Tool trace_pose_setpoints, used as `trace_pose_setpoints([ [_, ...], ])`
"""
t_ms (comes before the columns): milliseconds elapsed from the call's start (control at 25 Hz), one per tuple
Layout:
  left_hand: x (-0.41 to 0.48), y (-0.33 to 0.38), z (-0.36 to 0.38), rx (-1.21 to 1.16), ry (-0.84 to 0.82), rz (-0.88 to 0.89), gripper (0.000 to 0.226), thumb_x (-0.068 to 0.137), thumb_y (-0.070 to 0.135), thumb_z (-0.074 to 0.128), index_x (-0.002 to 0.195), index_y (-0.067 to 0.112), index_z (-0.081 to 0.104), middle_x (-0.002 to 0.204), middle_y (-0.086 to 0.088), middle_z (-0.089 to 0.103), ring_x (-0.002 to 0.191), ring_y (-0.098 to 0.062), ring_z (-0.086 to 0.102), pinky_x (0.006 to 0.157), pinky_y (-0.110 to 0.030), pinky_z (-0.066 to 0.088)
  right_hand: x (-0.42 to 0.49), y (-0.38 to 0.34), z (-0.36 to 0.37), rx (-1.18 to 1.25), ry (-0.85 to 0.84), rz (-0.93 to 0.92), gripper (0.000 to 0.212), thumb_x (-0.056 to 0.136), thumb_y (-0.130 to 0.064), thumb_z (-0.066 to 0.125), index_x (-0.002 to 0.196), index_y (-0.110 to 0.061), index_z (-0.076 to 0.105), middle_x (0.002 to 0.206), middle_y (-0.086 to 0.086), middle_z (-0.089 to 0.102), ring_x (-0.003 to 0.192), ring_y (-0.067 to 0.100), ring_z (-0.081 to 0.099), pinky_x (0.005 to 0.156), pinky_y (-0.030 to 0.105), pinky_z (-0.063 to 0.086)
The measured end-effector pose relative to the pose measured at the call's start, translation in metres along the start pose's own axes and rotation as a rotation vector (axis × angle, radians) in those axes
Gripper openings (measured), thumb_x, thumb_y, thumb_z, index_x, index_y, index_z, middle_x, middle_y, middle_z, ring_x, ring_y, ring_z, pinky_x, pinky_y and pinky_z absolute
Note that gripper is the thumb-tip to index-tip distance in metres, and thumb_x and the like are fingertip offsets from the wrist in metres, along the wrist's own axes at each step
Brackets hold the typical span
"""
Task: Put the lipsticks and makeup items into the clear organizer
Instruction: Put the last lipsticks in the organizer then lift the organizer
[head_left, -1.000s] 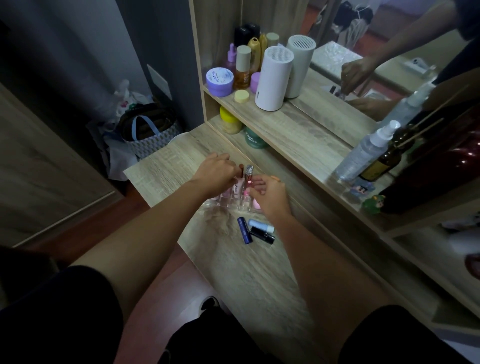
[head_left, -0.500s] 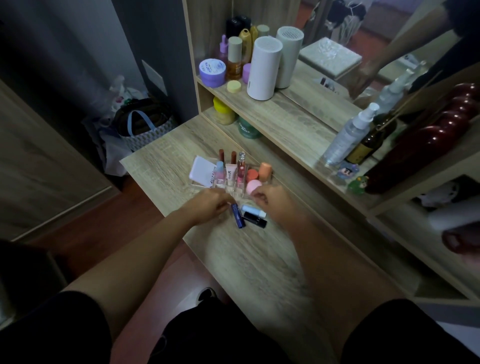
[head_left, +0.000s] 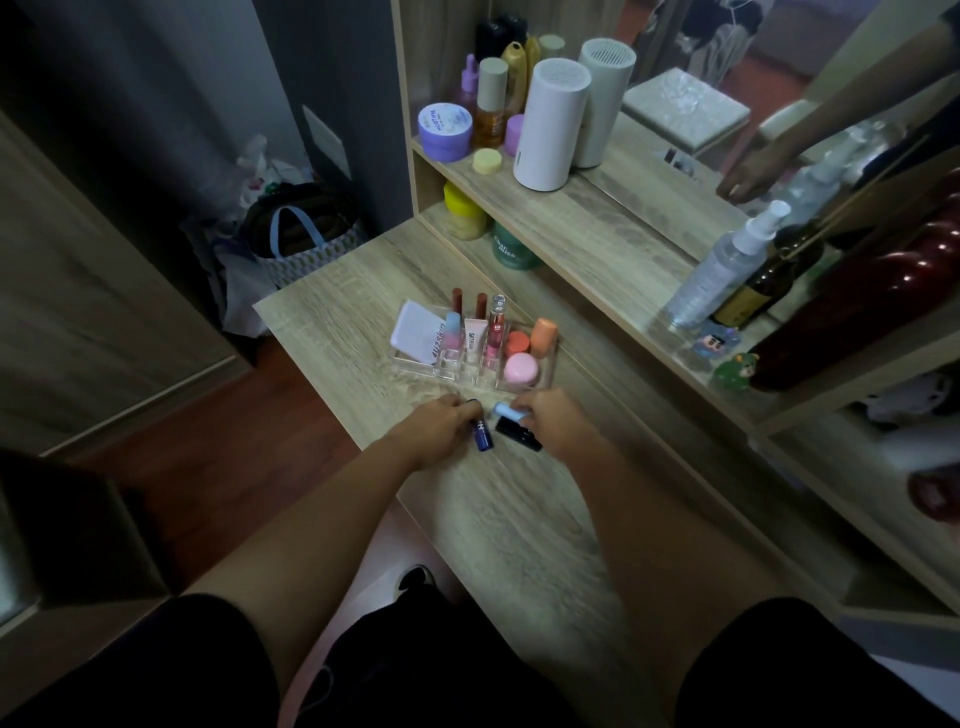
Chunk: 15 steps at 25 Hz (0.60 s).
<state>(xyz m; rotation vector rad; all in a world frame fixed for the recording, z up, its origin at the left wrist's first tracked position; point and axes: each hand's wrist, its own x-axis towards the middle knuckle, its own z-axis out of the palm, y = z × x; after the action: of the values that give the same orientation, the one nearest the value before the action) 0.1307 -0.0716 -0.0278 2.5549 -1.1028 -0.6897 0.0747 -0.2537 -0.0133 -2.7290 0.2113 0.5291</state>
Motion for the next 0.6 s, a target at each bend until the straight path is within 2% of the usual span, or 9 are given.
trace_pose_setpoints([
  [200, 0.000, -0.001, 0.005, 0.004, -0.057, -0.045, 0.040, 0.090, 0.017, 0.052, 0.130, 0.019, 0.052, 0.126, -0.019, 0.053, 0.114, -0.034, 0.052, 0.096, -0.034, 0.041, 0.001, 0.006, 0.000, 0.054, 0.005, 0.038, 0.031, 0.092, -0.013, 0.052, 0.122, -0.013, 0.059, 0.118, 0.015, 0.064, 0.105, 0.030, 0.060, 0.095, 0.042, 0.048],
  [320, -0.002, 0.000, 0.005, -0.073, 0.007, -0.078, 0.032, 0.087, 0.022, 0.047, 0.113, 0.010, 0.062, 0.108, -0.024, 0.061, 0.103, -0.037, 0.055, 0.087, -0.036, 0.043, -0.001, 0.012, 0.001, 0.182, 0.041, 0.051, 0.036, 0.089, -0.011, 0.057, 0.124, -0.011, 0.057, 0.115, 0.017, 0.066, 0.100, 0.030, 0.062, 0.092, 0.039, 0.050],
  [480, -0.008, -0.006, 0.002, -0.170, 0.097, -0.112, 0.018, 0.085, 0.018, 0.061, 0.100, 0.007, 0.064, 0.094, -0.021, 0.066, 0.090, -0.033, 0.060, 0.075, -0.033, 0.042, -0.004, 0.014, 0.002, 0.413, 0.151, 0.024, 0.035, 0.084, -0.009, 0.063, 0.119, -0.011, 0.061, 0.106, 0.012, 0.069, 0.084, 0.016, 0.060, 0.076, 0.027, 0.049],
  [560, -0.014, -0.011, 0.000, -0.293, 0.130, -0.113, 0.015, 0.080, 0.013, 0.065, 0.095, 0.013, 0.062, 0.086, -0.010, 0.067, 0.079, -0.026, 0.061, 0.069, -0.028, 0.040, -0.002, 0.011, 0.001, 0.540, 0.187, 0.038, 0.036, 0.084, -0.008, 0.064, 0.121, -0.008, 0.060, 0.114, 0.010, 0.067, 0.092, 0.017, 0.063, 0.083, 0.029, 0.052],
  [600, -0.016, -0.013, -0.003, -0.379, 0.148, -0.131, 0.021, 0.078, 0.011, 0.067, 0.095, 0.017, 0.056, 0.082, -0.004, 0.064, 0.073, -0.021, 0.060, 0.067, -0.026, 0.041, -0.001, 0.008, 0.000, 0.610, 0.201, 0.053, 0.037, 0.085, -0.006, 0.063, 0.122, -0.006, 0.058, 0.118, 0.012, 0.065, 0.097, 0.020, 0.063, 0.087, 0.032, 0.053],
])
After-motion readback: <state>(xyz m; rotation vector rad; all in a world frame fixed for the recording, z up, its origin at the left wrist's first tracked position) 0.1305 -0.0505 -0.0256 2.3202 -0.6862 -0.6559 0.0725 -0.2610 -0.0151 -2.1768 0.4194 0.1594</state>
